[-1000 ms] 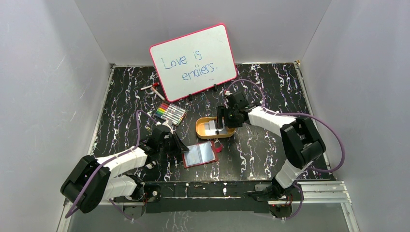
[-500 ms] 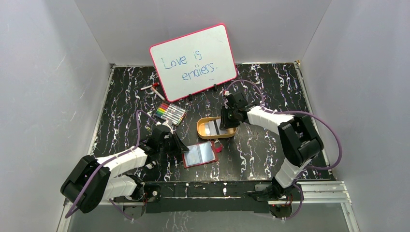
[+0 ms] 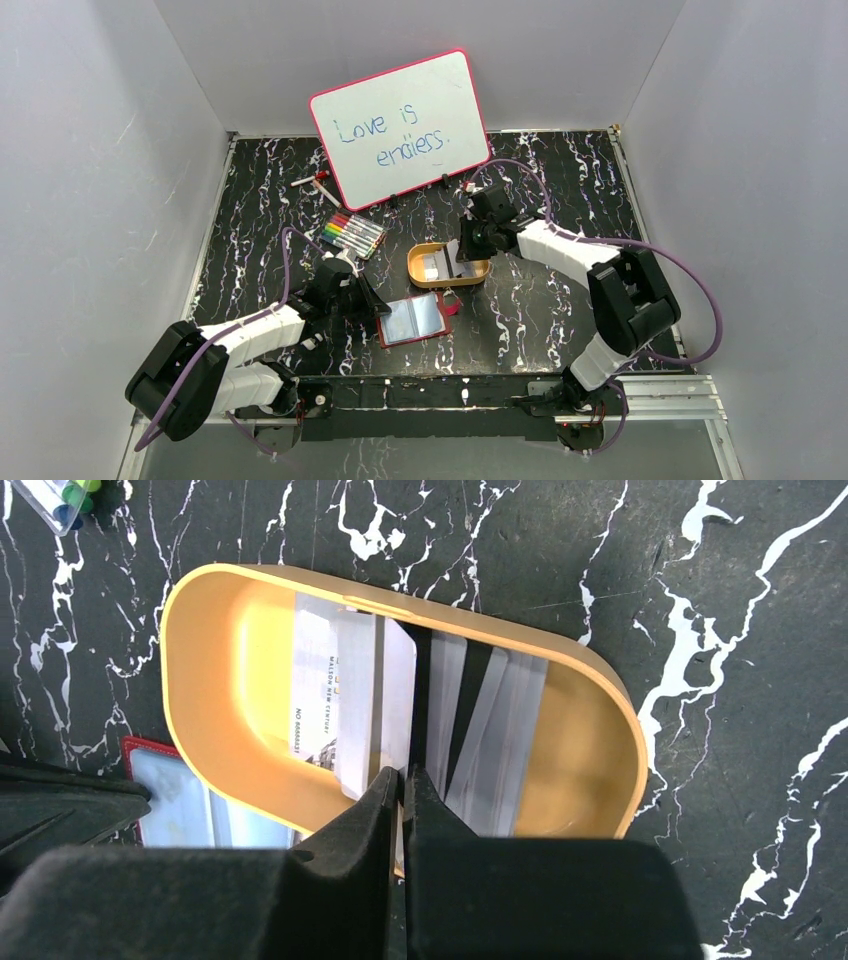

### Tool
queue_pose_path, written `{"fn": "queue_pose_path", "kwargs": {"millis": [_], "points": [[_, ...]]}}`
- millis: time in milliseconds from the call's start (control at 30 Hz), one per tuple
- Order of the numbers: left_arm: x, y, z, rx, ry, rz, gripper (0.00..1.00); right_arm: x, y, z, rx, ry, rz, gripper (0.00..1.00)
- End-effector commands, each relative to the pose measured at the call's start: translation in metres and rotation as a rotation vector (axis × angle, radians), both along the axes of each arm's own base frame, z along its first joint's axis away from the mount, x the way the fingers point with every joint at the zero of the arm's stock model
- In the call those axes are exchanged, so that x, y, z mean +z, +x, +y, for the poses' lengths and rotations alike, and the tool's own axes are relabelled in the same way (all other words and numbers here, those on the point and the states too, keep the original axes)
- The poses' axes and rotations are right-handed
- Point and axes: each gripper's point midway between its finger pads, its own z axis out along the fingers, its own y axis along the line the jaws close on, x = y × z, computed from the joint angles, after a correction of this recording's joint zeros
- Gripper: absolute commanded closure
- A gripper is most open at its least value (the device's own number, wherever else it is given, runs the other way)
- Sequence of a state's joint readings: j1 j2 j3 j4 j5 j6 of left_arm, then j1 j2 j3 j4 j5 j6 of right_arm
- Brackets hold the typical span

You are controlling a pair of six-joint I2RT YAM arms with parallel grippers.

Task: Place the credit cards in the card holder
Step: Pick up the credit card from the storage box.

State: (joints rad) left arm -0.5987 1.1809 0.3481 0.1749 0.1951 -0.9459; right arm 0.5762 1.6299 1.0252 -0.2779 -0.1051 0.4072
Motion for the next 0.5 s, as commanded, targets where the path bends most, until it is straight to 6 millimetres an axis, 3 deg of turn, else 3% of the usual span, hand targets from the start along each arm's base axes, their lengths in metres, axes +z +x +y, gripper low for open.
{"fn": "queue_pose_path", "kwargs": {"millis": [0,233,467], "points": [[-0.006,-0.007,0.005,-0.014,0.036,0.019,0.90,0.021,0.006,-0.006,-0.010,0.000,-0.046,1.00],[0.003,-0.001,0.003,-0.013,0.031,-0.002,0.90,0.050,0.004,0.001,0.003,0.060,-0.070,1.00],[0.018,0.005,-0.001,-0.015,0.011,-0.036,0.82,0.056,0.000,0.002,-0.007,0.092,-0.056,1.00]]}}
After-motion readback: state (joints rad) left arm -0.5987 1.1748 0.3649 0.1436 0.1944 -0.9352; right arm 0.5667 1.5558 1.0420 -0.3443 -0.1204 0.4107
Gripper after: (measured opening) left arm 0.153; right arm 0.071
